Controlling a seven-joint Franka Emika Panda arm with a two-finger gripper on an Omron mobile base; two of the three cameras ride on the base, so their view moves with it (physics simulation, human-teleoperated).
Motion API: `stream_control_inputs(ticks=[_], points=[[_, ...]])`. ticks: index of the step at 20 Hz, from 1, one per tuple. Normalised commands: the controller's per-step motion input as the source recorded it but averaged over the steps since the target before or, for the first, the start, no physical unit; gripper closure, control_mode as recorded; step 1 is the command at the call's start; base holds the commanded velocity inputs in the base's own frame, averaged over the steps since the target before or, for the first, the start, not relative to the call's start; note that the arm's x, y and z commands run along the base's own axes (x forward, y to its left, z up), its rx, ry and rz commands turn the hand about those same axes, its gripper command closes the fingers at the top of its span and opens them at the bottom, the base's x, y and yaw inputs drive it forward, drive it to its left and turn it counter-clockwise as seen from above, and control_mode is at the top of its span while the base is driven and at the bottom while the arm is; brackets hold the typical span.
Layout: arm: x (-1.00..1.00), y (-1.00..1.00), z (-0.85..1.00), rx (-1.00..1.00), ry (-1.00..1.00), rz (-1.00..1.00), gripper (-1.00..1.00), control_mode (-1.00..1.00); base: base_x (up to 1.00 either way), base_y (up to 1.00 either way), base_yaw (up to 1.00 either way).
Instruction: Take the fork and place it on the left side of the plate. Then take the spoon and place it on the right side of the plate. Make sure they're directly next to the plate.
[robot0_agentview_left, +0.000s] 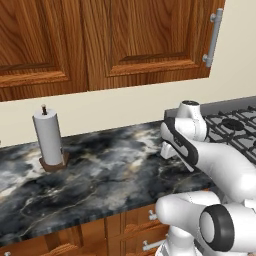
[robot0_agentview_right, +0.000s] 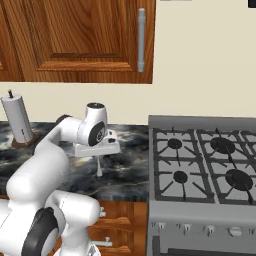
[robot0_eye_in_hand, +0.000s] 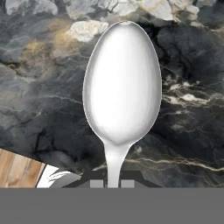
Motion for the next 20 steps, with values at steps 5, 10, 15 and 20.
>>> stream_control_inputs(ticks=[5,10,15,20], points=[[0.0,0.0,0.0,0.0,0.0,0.0,1.0,-1.0,0.0,0.0,0.0],[0.0,0.0,0.0,0.0,0.0,0.0,1.0,-1.0,0.0,0.0,0.0],[0.0,0.0,0.0,0.0,0.0,0.0,1.0,-1.0,0.0,0.0,0.0],[0.0,0.0,0.0,0.0,0.0,0.0,1.0,1.0,0.0,0.0,0.0]])
